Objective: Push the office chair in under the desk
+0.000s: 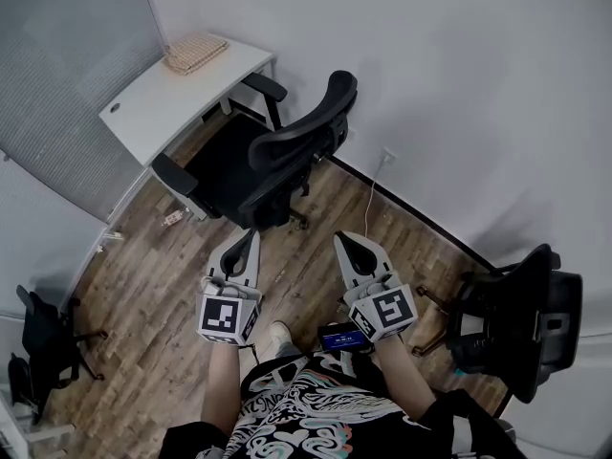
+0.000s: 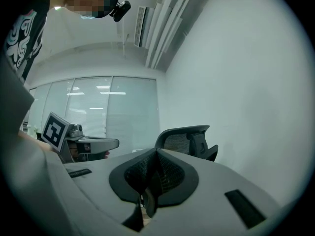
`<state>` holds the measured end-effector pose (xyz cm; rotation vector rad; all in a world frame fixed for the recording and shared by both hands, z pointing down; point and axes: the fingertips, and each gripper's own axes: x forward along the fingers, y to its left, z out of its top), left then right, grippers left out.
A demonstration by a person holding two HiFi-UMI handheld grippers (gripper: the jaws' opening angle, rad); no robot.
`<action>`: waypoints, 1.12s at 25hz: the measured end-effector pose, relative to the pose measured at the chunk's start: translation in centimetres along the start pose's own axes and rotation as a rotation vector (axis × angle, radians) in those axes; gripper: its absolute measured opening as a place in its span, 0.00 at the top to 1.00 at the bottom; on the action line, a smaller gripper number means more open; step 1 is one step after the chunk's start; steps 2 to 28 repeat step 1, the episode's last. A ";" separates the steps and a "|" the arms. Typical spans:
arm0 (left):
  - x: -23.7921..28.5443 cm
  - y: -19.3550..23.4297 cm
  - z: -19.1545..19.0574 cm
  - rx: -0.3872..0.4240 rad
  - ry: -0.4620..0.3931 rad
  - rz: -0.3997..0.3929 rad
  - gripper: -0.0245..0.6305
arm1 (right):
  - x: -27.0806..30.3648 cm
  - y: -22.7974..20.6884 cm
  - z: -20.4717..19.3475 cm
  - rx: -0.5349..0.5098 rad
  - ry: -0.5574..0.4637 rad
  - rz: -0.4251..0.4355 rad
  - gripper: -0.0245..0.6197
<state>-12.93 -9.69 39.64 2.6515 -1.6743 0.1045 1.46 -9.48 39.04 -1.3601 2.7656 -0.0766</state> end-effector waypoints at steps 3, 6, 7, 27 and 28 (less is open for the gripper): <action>-0.1 0.0 0.0 -0.001 0.001 0.001 0.93 | 0.0 0.1 0.0 0.001 0.000 0.002 0.96; -0.1 0.0 0.0 -0.001 0.001 0.001 0.93 | 0.0 0.1 0.0 0.001 0.000 0.002 0.96; -0.1 0.0 0.0 -0.001 0.001 0.001 0.93 | 0.0 0.1 0.0 0.001 0.000 0.002 0.96; -0.1 0.0 0.0 -0.001 0.001 0.001 0.93 | 0.0 0.1 0.0 0.001 0.000 0.002 0.96; -0.1 0.0 0.0 -0.001 0.001 0.001 0.93 | 0.0 0.1 0.0 0.001 0.000 0.002 0.96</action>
